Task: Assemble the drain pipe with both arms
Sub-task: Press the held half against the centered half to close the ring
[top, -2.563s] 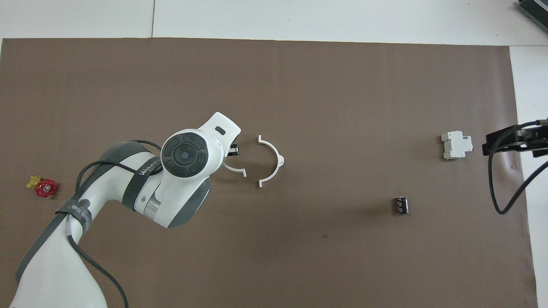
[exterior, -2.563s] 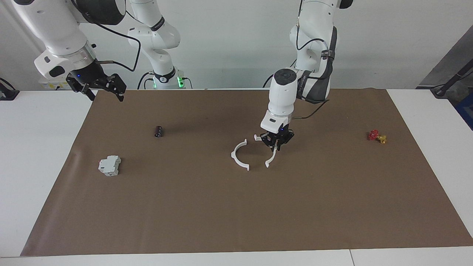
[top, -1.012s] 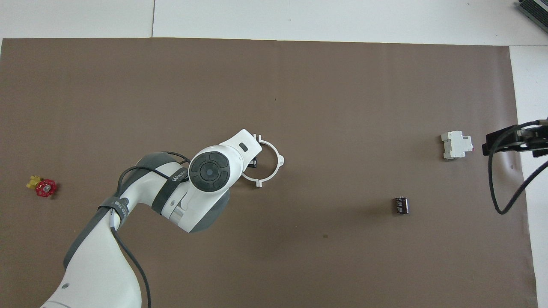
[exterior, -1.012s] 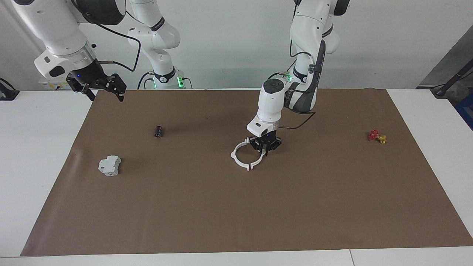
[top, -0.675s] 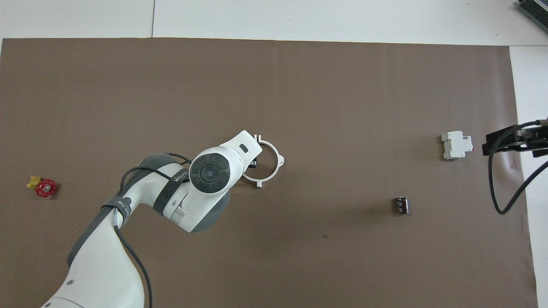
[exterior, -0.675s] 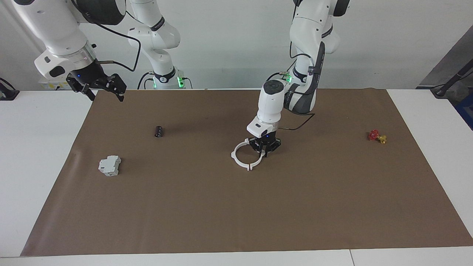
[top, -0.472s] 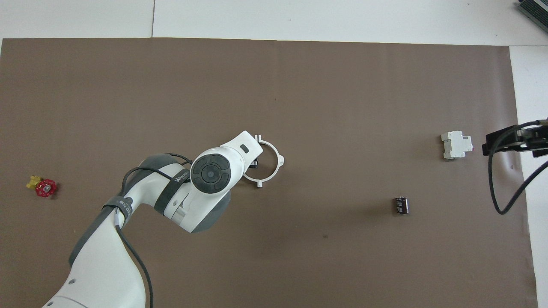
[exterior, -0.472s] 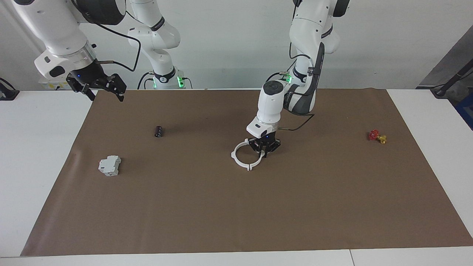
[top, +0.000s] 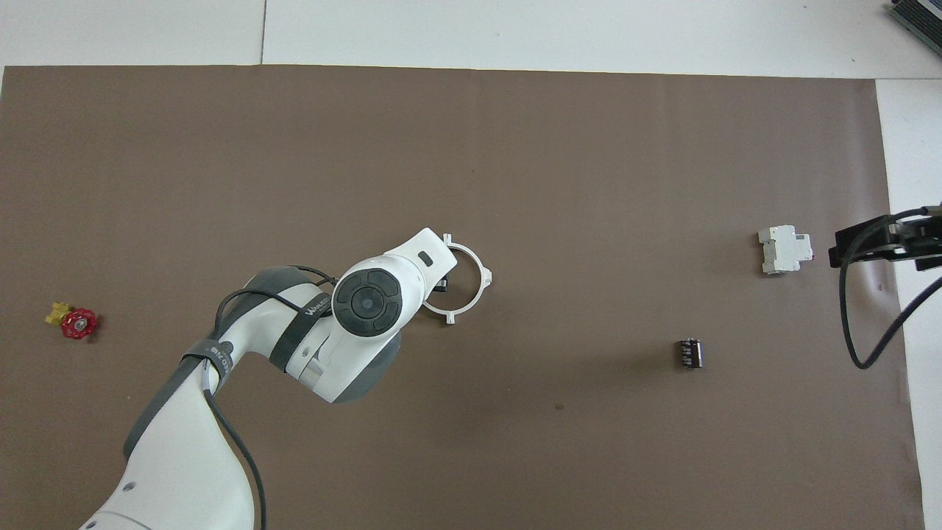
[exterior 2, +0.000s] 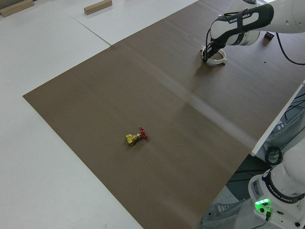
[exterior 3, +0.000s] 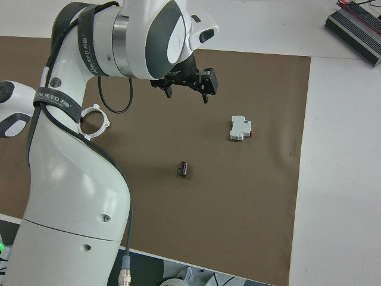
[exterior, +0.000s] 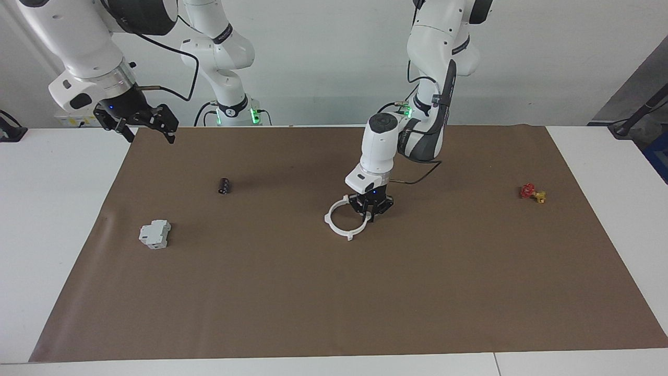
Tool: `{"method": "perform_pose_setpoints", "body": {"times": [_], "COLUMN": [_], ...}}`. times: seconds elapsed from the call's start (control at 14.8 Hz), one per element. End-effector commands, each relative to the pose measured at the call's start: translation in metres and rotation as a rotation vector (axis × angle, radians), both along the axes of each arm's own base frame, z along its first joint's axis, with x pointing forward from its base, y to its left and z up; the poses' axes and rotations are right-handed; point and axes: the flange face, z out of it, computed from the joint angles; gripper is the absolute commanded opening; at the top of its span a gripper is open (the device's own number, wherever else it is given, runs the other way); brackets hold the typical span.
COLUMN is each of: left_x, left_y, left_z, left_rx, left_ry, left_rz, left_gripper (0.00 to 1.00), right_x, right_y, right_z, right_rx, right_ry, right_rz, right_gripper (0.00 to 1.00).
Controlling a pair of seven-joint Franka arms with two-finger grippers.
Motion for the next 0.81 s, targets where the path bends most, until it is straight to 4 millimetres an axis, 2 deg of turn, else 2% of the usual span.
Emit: {"method": "perform_pose_setpoints", "body": {"times": [0.0, 0.07, 0.13, 0.2, 0.54, 0.74], "left_x": [-0.002, -0.002, -0.002, -0.002, 0.002, 0.017], "left_y": [0.0, 0.0, 0.0, -0.001, 0.003, 0.017], "left_z": [-0.002, -0.002, -0.002, -0.001, 0.002, 0.028], "left_rx": [0.007, 0.007, 0.007, 0.006, 0.016, 0.038], "left_ry": [-0.015, -0.015, -0.013, -0.014, -0.006, 0.004], "left_rz": [-0.014, -0.014, -0.011, -0.011, 0.004, 0.044], "left_gripper": [0.26, 0.5, 0.86, 1.0, 1.0, 1.0], "right_x": [-0.002, -0.002, -0.002, -0.002, -0.005, -0.005], "right_y": [-0.002, -0.002, -0.002, -0.001, 0.004, 0.007], "right_z": [0.002, 0.002, 0.002, 0.002, 0.009, 0.009], "right_rx": [0.022, 0.022, 0.022, 0.022, 0.026, 0.086], "right_ry": [0.003, 0.003, 0.003, 0.005, -0.013, -0.016], "right_rz": [0.009, 0.009, 0.01, 0.013, 0.019, 0.016], "right_gripper": [1.0, 1.0, 1.0, 1.0, 1.0, 1.0]}}
